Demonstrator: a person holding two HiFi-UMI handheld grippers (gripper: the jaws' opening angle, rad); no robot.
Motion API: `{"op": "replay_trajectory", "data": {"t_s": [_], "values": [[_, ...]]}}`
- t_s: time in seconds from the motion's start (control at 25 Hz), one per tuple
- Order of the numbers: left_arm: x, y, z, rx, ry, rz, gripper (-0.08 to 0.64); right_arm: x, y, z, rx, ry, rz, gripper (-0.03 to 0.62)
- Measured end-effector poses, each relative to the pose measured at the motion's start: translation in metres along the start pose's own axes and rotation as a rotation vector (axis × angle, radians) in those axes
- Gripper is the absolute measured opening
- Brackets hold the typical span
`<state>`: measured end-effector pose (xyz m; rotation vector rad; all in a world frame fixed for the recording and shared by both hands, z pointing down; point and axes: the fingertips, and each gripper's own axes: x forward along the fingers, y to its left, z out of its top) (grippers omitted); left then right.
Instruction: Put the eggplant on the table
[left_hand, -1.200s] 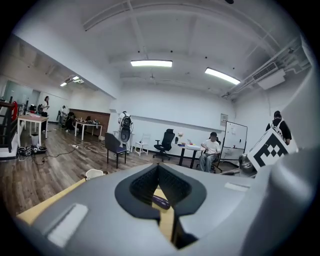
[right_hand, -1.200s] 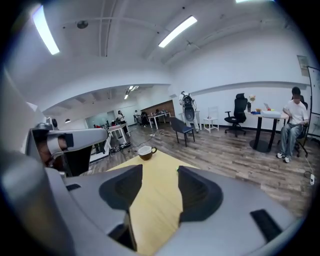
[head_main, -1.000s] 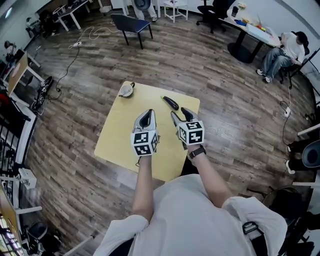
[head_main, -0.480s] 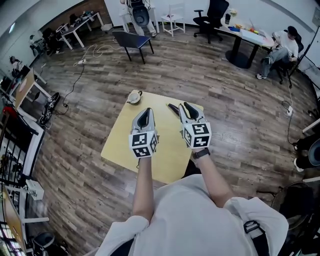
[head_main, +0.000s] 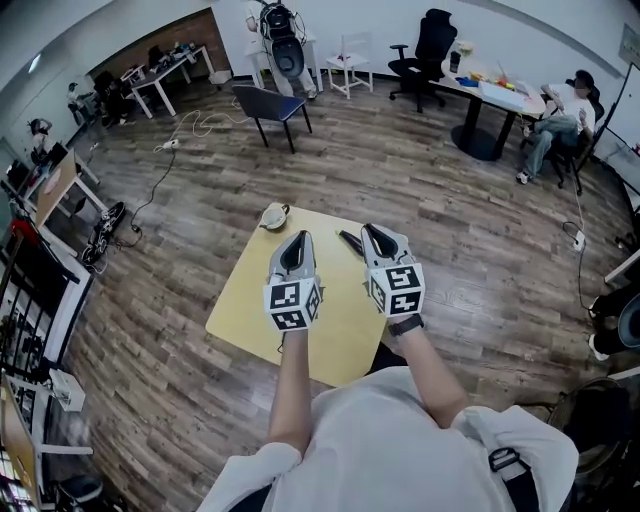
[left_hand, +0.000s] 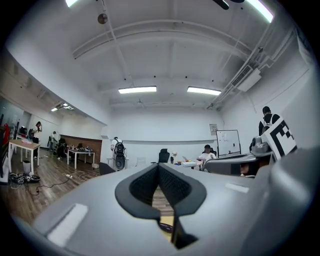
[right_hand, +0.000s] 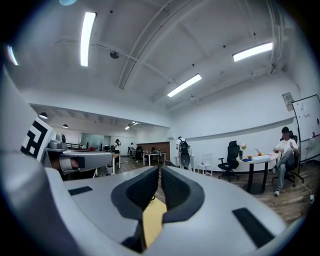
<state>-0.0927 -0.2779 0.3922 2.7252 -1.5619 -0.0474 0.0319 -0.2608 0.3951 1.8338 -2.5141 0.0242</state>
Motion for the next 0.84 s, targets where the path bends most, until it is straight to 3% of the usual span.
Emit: {"op": "replay_trajectory", "data": {"t_s": [0.48, 0.84], "values": [[0.002, 0.012, 0.010, -0.005, -0.062, 0.044, 0.009, 0.010, 0.004, 0.002, -0.028, -0.003, 0.029, 0.025], [0.025, 0.027, -0.016, -0.002, -0.023, 0.095, 0.009, 0.036, -0.009, -0.030, -0.040, 0.057, 0.054, 0.025]]}}
